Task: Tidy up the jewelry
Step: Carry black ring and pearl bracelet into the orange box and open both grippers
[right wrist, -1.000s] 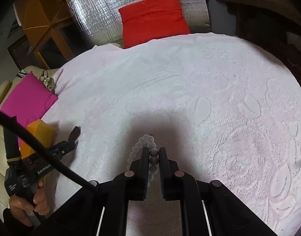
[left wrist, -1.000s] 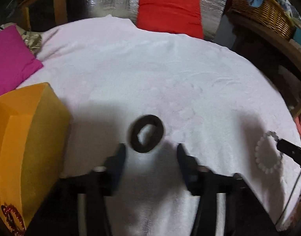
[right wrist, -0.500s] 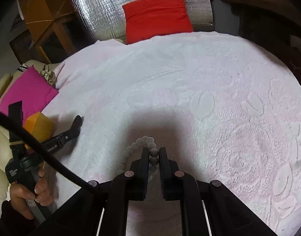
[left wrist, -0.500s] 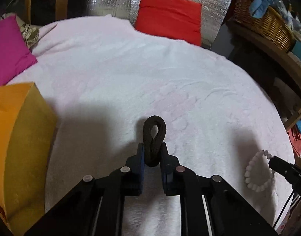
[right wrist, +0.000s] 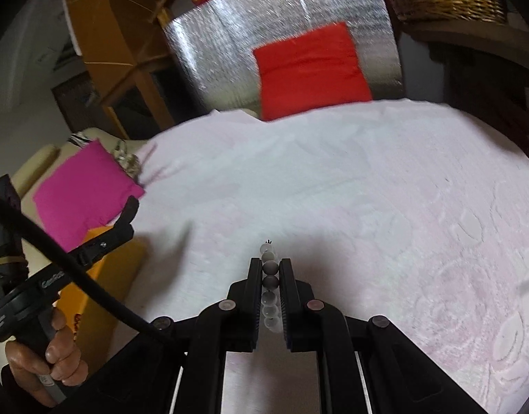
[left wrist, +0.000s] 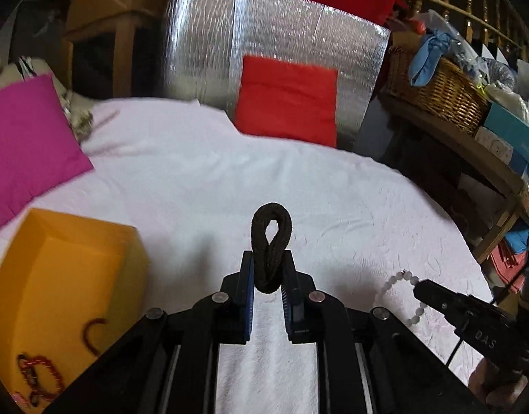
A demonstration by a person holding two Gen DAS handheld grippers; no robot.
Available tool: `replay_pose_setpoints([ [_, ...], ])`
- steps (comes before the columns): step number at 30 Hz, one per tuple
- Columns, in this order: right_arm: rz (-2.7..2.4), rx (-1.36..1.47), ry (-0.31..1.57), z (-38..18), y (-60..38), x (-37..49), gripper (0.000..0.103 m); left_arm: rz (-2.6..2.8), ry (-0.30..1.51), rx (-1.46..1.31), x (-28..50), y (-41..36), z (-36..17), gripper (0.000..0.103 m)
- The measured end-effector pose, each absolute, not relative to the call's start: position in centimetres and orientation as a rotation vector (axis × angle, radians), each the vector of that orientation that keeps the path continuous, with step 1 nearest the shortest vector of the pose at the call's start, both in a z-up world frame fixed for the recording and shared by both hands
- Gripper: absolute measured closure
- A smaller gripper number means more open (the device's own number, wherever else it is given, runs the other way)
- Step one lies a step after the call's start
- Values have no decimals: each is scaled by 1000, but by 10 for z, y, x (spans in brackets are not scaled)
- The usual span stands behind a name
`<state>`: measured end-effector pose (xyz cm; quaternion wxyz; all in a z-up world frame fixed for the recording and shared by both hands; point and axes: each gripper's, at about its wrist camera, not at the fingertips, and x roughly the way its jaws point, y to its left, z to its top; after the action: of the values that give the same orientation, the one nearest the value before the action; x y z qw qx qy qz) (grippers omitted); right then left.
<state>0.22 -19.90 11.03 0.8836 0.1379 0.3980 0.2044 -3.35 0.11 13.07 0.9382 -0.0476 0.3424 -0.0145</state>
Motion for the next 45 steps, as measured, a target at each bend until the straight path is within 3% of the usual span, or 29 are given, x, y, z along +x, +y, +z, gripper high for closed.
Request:
replay_pose_setpoints([
  [14, 566, 286, 748, 130, -152, -17, 92, 183, 727, -139, -63, 88, 143, 88],
  [24, 705, 265, 734, 160, -67, -28, 92, 381, 879, -327, -66, 193, 107, 88],
  [31, 811, 240, 761, 180, 17, -12, 92, 453, 940, -427, -68, 221, 90, 88],
  [45, 799, 111, 990, 129, 130, 32, 92, 560, 1041, -468, -59, 241, 63, 86],
])
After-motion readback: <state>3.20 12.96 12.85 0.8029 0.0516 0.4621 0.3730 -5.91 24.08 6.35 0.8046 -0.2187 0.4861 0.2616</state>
